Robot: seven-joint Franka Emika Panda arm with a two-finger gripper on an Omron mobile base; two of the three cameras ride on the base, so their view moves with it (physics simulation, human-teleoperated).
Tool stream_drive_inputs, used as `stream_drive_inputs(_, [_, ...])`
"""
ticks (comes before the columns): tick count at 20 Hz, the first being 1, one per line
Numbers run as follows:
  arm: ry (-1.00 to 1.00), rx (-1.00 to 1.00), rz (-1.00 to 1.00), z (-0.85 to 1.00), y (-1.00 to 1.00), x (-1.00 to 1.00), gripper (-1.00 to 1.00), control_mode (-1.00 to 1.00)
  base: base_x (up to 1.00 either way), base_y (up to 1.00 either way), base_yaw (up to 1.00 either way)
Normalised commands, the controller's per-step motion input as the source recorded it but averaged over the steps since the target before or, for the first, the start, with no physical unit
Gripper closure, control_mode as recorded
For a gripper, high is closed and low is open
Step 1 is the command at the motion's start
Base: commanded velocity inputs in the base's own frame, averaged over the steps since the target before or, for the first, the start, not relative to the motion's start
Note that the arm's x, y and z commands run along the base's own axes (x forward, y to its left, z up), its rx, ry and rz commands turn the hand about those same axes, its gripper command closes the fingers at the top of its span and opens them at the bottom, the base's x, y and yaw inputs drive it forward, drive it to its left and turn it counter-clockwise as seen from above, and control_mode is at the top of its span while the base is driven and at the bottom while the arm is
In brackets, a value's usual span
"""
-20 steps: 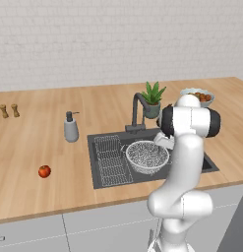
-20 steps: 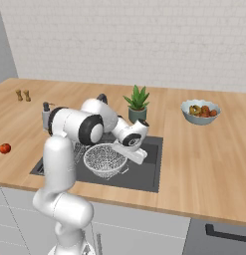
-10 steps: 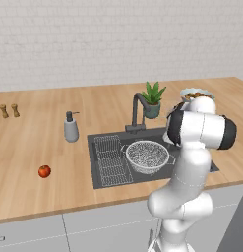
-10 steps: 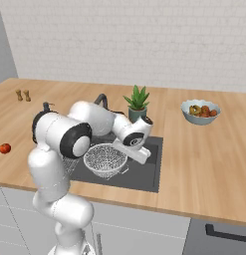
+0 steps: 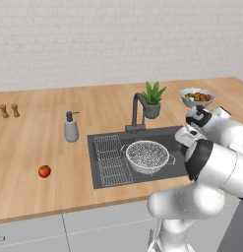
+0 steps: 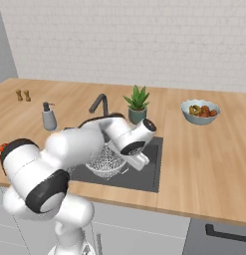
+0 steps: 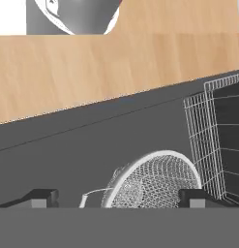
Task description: Put the colander in the sink, put the apple in the colander, and turn on the sink faucet and pour water over the colander.
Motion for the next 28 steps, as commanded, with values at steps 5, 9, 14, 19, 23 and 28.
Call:
stream_drive_inputs(5, [-0.01,0.0,0.05,0.64,0.25,-0.75,-1.0,-1.0,0.0,0.0,0.0])
stream_drive_inputs(9, [0.01,-0.03,0.4,0.6,0.55,-0.51,-1.0,-1.0,0.0,0.0,0.0])
stream_drive_inputs(14, [0.1,-0.01,0.43,0.45,0.67,-0.38,-1.0,-1.0,0.0,0.0,0.0])
stream_drive_inputs(19, [0.12,-0.02,0.18,0.29,0.85,-0.06,-1.0,-1.0,0.0,0.0,0.0])
stream_drive_inputs(23, [0.01,-0.05,-0.14,0.18,0.94,0.09,-1.0,-1.0,0.0,0.0,0.0])
stream_drive_inputs(28, [0.06,-0.04,-0.44,0.12,0.8,0.21,-1.0,-1.0,0.0,0.0,0.0])
